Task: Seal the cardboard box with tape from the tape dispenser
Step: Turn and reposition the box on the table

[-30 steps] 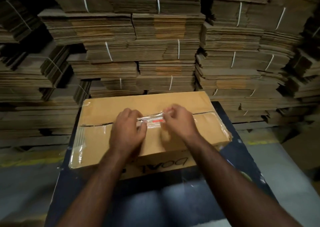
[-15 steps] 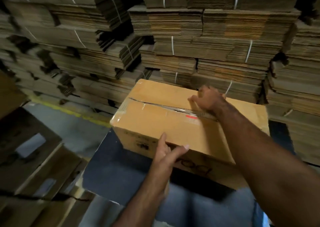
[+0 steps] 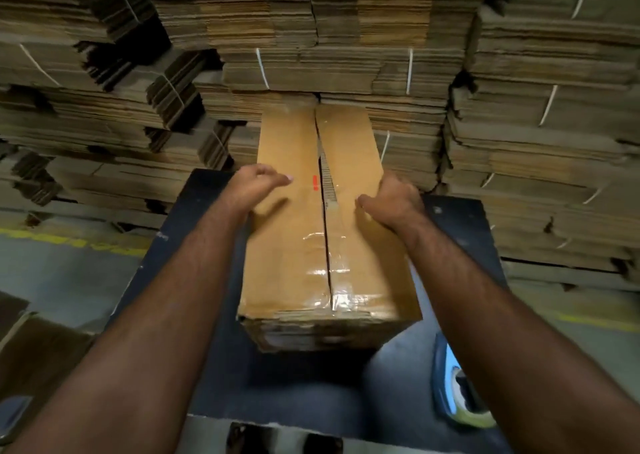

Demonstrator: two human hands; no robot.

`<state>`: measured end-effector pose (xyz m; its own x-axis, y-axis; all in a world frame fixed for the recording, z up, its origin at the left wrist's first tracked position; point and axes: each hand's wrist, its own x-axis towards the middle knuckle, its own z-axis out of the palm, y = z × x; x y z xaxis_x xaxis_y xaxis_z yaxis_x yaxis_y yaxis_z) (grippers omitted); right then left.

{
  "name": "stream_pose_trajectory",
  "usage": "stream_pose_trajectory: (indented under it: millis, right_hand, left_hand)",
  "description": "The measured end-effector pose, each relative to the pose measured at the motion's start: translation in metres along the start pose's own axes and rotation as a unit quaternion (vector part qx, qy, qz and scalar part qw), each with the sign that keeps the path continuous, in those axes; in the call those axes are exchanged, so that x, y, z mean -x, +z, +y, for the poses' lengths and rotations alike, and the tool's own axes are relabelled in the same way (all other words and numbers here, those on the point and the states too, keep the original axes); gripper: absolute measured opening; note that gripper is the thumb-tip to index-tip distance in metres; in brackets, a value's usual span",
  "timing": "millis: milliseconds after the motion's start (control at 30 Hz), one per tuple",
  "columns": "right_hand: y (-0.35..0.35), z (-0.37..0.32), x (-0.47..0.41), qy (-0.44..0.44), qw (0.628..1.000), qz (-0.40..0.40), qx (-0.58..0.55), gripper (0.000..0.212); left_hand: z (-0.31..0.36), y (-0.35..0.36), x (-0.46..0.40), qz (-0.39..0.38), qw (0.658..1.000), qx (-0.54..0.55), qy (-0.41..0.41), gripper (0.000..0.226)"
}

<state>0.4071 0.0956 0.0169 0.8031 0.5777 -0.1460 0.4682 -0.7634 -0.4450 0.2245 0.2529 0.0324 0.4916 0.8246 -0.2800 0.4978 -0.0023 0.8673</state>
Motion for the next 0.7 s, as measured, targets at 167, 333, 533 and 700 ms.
stream_pose_trajectory:
  millis: [167, 333, 533, 700]
  right_hand:
    - [0.000, 0.027, 0.027, -0.032, 0.996, -0.068, -0.050, 0.077]
    - [0.024, 0.031, 0.077, 0.020, 0.991, -0.063, -0.120, 0.070]
    - [0.023, 0.041, 0.133, 0.041, 0.992, -0.034, -0.116, 0.063]
    - [0.032, 0.047, 0.201, 0.050, 0.993, -0.012, -0.101, 0.061]
  left_hand:
    - [-0.011, 0.010, 0.016, 0.030, 0.988, -0.143, 0.041, 0.033]
    - [-0.054, 0.017, 0.060, 0.027, 0.959, -0.263, 0.101, 0.060]
    - [-0.066, 0.013, 0.082, -0.012, 0.940, -0.313, 0.139, 0.065]
    - [-0.091, -0.006, 0.119, -0.062, 0.925, -0.324, 0.190, 0.068]
